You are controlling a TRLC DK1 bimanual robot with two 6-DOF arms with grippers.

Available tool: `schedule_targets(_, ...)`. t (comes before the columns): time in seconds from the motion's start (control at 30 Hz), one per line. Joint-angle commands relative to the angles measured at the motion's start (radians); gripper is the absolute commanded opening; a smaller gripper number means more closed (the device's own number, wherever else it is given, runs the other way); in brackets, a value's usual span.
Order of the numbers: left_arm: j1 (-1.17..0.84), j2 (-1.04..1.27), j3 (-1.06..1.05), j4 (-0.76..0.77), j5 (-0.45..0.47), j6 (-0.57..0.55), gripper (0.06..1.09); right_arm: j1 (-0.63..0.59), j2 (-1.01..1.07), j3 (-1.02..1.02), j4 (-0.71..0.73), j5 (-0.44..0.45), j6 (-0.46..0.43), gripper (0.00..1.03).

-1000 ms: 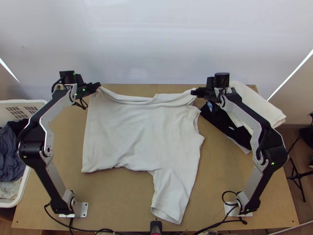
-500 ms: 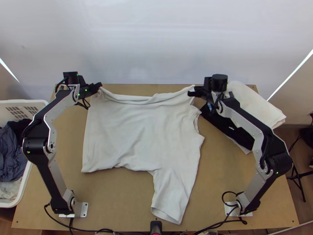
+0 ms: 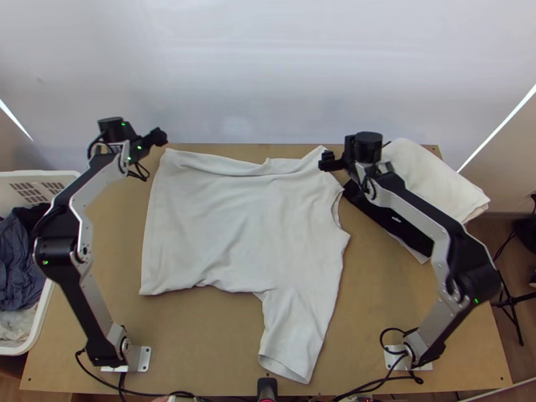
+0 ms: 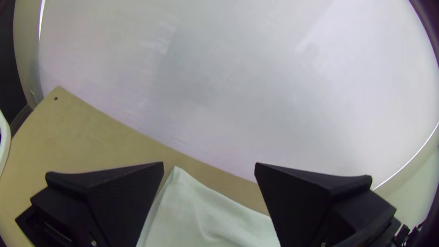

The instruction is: Fold the t-shirt

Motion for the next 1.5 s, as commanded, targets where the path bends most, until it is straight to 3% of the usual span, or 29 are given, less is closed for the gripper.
schedule_targets(0.0, 0.044, -0.119, -0.061, 0.013, -0.004, 0.012, 1.05, 0.021, -0.152, -0.015, -0.220, 0.046, 0.006, 0.93)
schedule_targets(0.17, 0.056, -0.268, -0.190, -0.105, 0.012, 0.092, 1.05, 0.054, -0.242, 0.000, -0.593, 0.034, 0.132, 0.93)
schedule_targets(0.27, 0.045, -0.349, -0.271, -0.195, 0.012, 0.164, 1.05, 0.061, -0.285, -0.041, -0.786, -0.056, 0.277, 0.94)
schedule_targets(0.4, -0.004, -0.516, -0.458, -0.212, 0.010, 0.242, 1.05, 0.068, -0.356, -0.147, -0.884, -0.191, 0.422, 0.98)
schedule_targets(0.67, -0.083, -0.780, -0.685, -0.226, -0.028, 0.228, 1.05, 0.093, -0.471, -0.380, -0.875, -0.244, 0.670, 0.98)
schedule_targets(0.97, -0.090, -0.849, -0.696, -0.264, -0.082, 0.213, 1.05, 0.297, -0.676, -0.661, -0.751, -0.244, 0.837, 0.98)
schedule_targets(1.07, -0.102, -0.861, -0.708, -0.269, -0.107, 0.210, 1.05, 0.324, -0.731, -0.706, -0.703, -0.244, 0.859, 0.96)
schedule_targets(1.47, -0.132, -0.883, -0.730, -0.264, -0.157, 0.201, 1.05, 0.441, -0.810, -0.784, -0.729, -0.245, 0.882, 0.91)
